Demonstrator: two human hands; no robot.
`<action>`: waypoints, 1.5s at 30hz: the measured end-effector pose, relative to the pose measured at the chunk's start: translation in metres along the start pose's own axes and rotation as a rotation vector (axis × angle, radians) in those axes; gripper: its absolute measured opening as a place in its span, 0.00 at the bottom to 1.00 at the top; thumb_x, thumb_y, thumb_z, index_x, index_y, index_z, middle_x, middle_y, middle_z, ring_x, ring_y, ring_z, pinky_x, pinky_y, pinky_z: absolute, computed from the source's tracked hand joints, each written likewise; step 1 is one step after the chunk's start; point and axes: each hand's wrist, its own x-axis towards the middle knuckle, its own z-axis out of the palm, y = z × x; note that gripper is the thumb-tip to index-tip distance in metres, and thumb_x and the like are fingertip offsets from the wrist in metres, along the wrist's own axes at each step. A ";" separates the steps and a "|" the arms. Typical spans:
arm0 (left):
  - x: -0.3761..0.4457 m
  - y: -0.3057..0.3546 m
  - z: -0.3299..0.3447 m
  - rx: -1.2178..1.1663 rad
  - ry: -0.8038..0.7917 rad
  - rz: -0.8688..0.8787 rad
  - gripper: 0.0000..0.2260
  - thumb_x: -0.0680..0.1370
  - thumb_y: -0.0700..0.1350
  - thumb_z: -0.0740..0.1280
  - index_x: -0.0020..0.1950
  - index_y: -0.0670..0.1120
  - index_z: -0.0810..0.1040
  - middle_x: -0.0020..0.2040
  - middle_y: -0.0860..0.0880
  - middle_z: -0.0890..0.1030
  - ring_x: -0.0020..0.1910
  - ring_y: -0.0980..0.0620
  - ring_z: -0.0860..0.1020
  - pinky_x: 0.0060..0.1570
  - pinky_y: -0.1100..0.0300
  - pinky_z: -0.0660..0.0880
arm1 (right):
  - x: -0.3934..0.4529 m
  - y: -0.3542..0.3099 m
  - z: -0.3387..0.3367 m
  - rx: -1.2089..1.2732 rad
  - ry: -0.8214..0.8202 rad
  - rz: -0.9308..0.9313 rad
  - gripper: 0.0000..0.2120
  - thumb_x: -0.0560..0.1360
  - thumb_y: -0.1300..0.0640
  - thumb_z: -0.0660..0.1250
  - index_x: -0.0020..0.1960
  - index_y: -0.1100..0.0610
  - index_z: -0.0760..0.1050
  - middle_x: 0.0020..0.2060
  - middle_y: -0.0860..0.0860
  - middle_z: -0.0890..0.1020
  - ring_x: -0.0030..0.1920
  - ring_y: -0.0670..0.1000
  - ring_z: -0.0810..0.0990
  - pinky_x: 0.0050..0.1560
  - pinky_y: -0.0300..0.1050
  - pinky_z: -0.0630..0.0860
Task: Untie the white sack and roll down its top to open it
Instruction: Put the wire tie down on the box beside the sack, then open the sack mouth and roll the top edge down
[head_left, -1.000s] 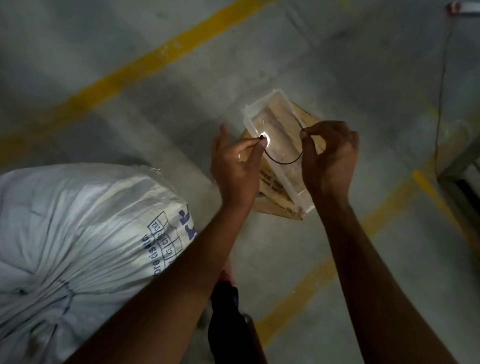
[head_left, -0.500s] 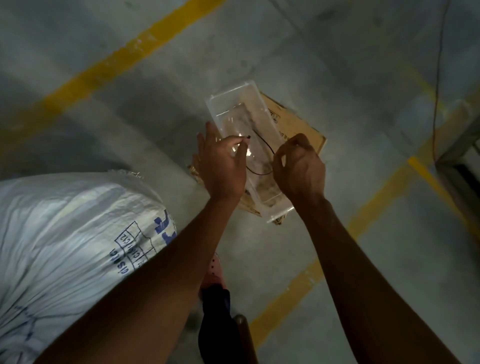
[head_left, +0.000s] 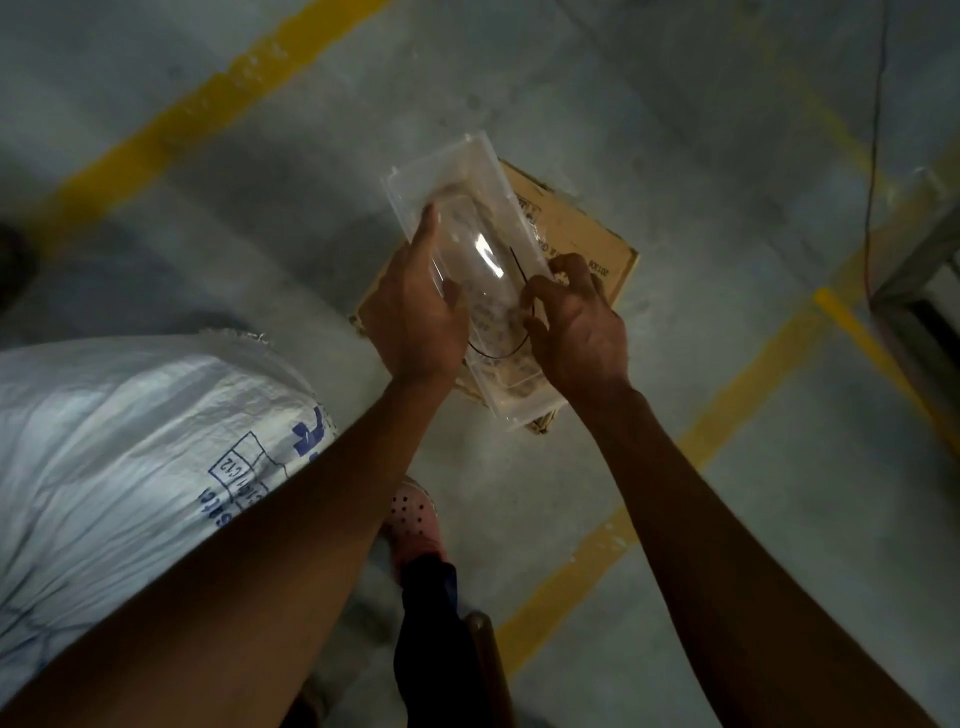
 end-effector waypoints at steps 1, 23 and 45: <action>-0.002 -0.002 -0.001 -0.017 0.012 0.011 0.33 0.77 0.41 0.73 0.81 0.50 0.68 0.73 0.47 0.80 0.66 0.46 0.82 0.57 0.58 0.73 | -0.001 0.003 0.001 0.017 -0.008 -0.017 0.09 0.77 0.55 0.74 0.56 0.52 0.80 0.69 0.57 0.74 0.67 0.63 0.77 0.48 0.63 0.85; -0.071 -0.213 -0.182 0.222 -0.117 0.014 0.40 0.80 0.45 0.71 0.86 0.48 0.52 0.84 0.46 0.64 0.82 0.43 0.65 0.78 0.34 0.61 | -0.033 -0.170 0.006 0.020 -0.273 -0.577 0.45 0.71 0.48 0.64 0.84 0.45 0.49 0.85 0.57 0.43 0.84 0.65 0.40 0.80 0.72 0.46; -0.304 -0.450 -0.423 0.183 0.116 -0.396 0.41 0.80 0.62 0.62 0.86 0.49 0.47 0.87 0.45 0.54 0.86 0.43 0.52 0.82 0.36 0.54 | -0.210 -0.507 0.168 -0.070 -0.739 -1.117 0.49 0.75 0.55 0.70 0.84 0.42 0.41 0.85 0.48 0.40 0.84 0.58 0.37 0.81 0.70 0.46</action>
